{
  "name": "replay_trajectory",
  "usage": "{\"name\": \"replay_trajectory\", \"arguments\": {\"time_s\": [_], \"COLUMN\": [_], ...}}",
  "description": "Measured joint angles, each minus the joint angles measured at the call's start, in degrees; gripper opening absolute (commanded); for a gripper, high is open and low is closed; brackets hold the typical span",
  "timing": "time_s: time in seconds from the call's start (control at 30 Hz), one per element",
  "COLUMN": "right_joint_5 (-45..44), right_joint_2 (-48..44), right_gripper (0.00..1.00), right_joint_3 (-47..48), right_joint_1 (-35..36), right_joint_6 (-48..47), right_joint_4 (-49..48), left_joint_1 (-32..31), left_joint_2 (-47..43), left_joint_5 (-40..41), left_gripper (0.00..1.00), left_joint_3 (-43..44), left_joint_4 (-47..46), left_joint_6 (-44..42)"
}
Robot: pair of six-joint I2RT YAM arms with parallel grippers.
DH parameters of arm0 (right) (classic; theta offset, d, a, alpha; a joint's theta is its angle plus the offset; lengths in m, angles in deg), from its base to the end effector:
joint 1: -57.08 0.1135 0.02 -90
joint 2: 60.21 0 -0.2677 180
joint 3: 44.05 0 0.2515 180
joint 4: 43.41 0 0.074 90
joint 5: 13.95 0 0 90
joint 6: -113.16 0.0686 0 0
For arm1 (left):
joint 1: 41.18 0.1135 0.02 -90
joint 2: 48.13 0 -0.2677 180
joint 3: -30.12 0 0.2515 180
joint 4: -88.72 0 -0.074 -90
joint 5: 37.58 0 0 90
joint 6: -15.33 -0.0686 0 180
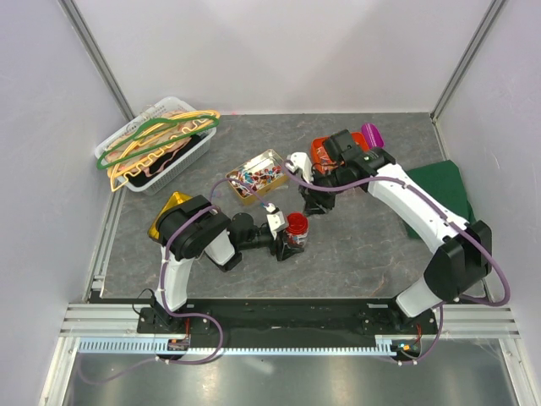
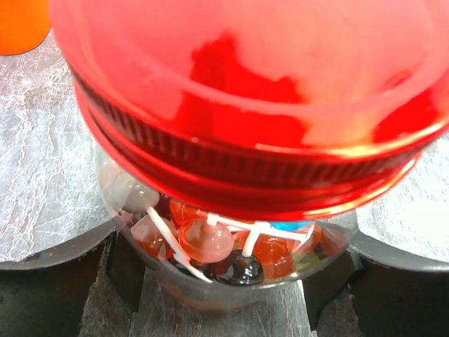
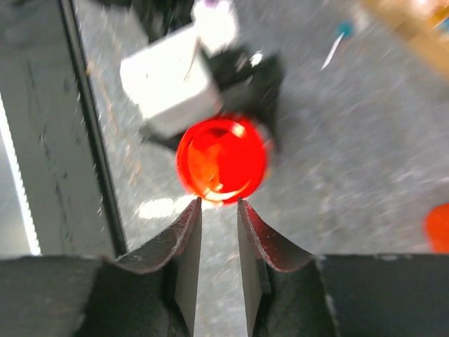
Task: Pack the candies
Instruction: Screw the bottle lid onto the packing bottle.
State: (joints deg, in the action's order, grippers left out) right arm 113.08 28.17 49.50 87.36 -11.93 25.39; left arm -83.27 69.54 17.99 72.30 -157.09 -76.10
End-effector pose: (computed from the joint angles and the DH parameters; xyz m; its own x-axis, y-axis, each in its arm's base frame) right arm 0.2556 0.1971 0.2884 -0.2689 -0.6884 -0.6736 -0.9632 0.1940 0.1862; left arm 0.2234 -0.2540 0.0852 -0.1006 0.1186 -0.9878 0.9693 0.2356 -0.0704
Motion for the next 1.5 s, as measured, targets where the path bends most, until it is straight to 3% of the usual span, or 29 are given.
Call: {"name": "replay_trajectory", "arguments": {"time_s": [0.2, 0.57, 1.03, 1.23, 1.5], "right_joint_5": [0.76, 3.17, 5.22, 5.77, 4.96], "right_joint_2": [5.44, 13.84, 13.77, 13.57, 11.21], "right_gripper": [0.41, 0.44, 0.38, 0.22, 0.2], "right_joint_3": [5.92, 6.88, 5.2, 5.03, 2.93], "right_joint_1": [-0.02, 0.31, 1.11, 1.11, 1.05], "right_joint_6": [2.69, 4.74, 4.63, 4.0, 1.49], "right_joint_4": [-4.74, -6.4, -6.1, -5.84, -6.29], "left_joint_1": [0.0, 0.0, 0.0, 0.0, -0.2], "left_joint_2": [0.0, 0.0, 0.0, 0.0, 0.0], "left_joint_5": [0.0, 0.0, 0.02, 0.02, -0.24], "left_gripper": [0.49, 0.49, 0.49, 0.49, 0.49], "left_joint_3": [0.0, 0.0, 0.0, 0.0, 0.0], "left_joint_4": [0.0, 0.0, 0.0, 0.0, 0.02], "left_joint_6": [0.0, 0.0, 0.0, 0.0, 0.0]}}
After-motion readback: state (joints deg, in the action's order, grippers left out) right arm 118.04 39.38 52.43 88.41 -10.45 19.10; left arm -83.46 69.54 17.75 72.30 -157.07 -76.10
